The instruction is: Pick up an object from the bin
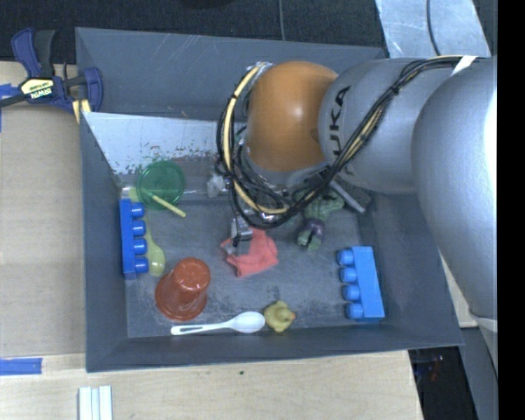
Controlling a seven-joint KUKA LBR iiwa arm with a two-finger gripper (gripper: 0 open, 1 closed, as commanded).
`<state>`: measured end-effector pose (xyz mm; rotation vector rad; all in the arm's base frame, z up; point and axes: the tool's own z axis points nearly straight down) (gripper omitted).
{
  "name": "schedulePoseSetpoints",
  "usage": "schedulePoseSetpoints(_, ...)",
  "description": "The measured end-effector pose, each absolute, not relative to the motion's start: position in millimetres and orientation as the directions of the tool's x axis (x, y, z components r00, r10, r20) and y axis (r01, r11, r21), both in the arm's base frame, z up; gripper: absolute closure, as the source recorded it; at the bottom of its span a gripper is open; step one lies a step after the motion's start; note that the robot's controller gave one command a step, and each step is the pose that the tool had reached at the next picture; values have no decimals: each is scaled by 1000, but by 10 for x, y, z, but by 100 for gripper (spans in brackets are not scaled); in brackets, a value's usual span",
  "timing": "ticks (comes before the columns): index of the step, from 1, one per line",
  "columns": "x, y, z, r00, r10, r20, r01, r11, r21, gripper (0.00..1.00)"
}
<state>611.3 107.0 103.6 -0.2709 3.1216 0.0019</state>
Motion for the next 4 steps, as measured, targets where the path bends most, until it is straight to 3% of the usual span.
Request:
schedulePoseSetpoints(1, 5726, 931, 935, -982, -187, -15, -187, 982, 0, 0)
schedulePoseSetpoints(2, 5873, 251, 720, -995, -101, -14, -101, 995, 1, 0)
schedulePoseSetpoints(3, 5845, 78, 735, -972, -235, -14, -235, 972, -1, 0)
schedulePoseSetpoints(4, 6039, -140, 711, -969, -248, -15, -248, 969, 0, 0)
